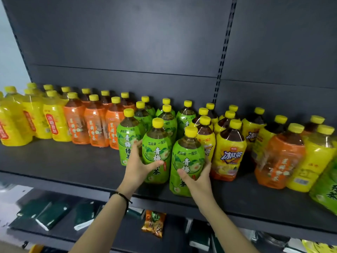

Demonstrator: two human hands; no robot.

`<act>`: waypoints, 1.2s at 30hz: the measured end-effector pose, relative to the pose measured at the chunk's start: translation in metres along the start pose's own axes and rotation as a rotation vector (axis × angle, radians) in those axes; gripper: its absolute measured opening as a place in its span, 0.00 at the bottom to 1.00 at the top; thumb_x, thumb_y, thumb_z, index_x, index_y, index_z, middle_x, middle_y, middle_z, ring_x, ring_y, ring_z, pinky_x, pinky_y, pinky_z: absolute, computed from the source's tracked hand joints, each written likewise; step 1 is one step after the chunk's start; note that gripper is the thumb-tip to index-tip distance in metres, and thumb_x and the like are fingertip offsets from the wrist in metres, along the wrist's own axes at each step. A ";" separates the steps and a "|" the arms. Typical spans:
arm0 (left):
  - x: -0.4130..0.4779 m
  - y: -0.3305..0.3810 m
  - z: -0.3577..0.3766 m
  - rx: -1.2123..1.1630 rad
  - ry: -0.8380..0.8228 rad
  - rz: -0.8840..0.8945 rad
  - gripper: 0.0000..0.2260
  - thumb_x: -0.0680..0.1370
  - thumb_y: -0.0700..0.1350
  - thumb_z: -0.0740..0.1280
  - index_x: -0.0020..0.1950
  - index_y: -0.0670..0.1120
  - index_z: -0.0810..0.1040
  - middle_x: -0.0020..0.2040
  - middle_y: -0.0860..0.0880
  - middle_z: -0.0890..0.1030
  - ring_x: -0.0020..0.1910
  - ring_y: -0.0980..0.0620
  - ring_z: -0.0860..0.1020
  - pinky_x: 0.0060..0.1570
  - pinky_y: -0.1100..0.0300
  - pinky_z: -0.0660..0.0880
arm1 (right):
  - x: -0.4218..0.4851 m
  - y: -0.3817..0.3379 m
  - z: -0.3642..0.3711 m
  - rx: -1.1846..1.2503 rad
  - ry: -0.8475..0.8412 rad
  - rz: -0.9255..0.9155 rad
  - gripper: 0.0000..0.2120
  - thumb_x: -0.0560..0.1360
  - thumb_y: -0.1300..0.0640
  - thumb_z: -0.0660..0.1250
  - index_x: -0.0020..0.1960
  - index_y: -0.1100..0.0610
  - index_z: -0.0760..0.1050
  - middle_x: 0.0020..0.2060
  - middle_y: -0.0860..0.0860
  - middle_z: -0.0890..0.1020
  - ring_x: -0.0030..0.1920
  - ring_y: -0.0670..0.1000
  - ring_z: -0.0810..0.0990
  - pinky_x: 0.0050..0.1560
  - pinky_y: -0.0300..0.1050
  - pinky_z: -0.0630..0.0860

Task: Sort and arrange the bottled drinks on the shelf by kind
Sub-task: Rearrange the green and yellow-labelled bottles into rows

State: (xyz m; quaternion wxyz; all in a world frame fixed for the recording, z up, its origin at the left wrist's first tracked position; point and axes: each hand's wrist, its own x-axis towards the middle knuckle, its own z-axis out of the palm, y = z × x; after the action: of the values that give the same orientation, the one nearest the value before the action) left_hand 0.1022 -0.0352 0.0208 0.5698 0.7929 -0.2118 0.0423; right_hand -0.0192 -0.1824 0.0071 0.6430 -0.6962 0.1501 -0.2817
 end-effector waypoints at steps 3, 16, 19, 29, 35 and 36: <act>0.008 -0.003 0.008 0.079 0.052 0.041 0.46 0.62 0.55 0.78 0.75 0.48 0.60 0.75 0.45 0.60 0.75 0.49 0.57 0.71 0.53 0.58 | 0.000 0.004 0.011 -0.109 0.106 -0.025 0.44 0.63 0.46 0.78 0.67 0.37 0.51 0.65 0.45 0.62 0.68 0.48 0.61 0.65 0.46 0.64; 0.023 -0.015 0.026 0.041 0.133 0.126 0.30 0.71 0.53 0.73 0.68 0.42 0.68 0.64 0.46 0.75 0.64 0.49 0.72 0.59 0.60 0.70 | 0.004 0.007 0.014 -0.268 0.168 0.009 0.49 0.61 0.40 0.73 0.74 0.46 0.51 0.62 0.39 0.57 0.65 0.39 0.51 0.68 0.44 0.55; -0.004 -0.019 0.020 -0.080 0.178 0.169 0.20 0.75 0.56 0.66 0.61 0.45 0.74 0.56 0.49 0.76 0.58 0.50 0.74 0.57 0.58 0.73 | 0.003 0.009 0.001 -0.227 0.077 0.025 0.47 0.59 0.30 0.71 0.72 0.40 0.54 0.67 0.39 0.60 0.70 0.43 0.56 0.71 0.47 0.59; -0.022 0.024 0.058 -0.254 -0.330 0.081 0.42 0.62 0.59 0.76 0.69 0.65 0.54 0.66 0.62 0.70 0.62 0.71 0.69 0.63 0.69 0.67 | 0.049 0.008 -0.078 -0.332 0.550 -0.096 0.41 0.64 0.49 0.78 0.70 0.51 0.59 0.66 0.51 0.62 0.69 0.56 0.61 0.68 0.54 0.65; -0.019 0.023 0.060 -0.264 -0.231 0.042 0.47 0.54 0.63 0.78 0.68 0.59 0.60 0.60 0.60 0.75 0.59 0.63 0.74 0.59 0.58 0.73 | 0.068 0.012 -0.085 -0.311 0.556 -0.176 0.49 0.61 0.55 0.81 0.73 0.50 0.55 0.68 0.50 0.66 0.69 0.52 0.65 0.69 0.49 0.66; -0.020 0.023 0.059 -0.259 -0.216 0.039 0.47 0.53 0.63 0.78 0.68 0.58 0.61 0.60 0.58 0.75 0.59 0.60 0.75 0.59 0.56 0.73 | 0.066 0.013 -0.085 -0.308 0.568 -0.178 0.49 0.62 0.55 0.81 0.73 0.50 0.55 0.69 0.51 0.66 0.70 0.52 0.64 0.68 0.46 0.65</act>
State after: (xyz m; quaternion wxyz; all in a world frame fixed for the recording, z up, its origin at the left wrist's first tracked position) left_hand 0.0651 -0.0897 0.0146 0.6400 0.7087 -0.2908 -0.0599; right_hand -0.0146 -0.2911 0.0084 0.4358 -0.6892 0.3027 -0.4935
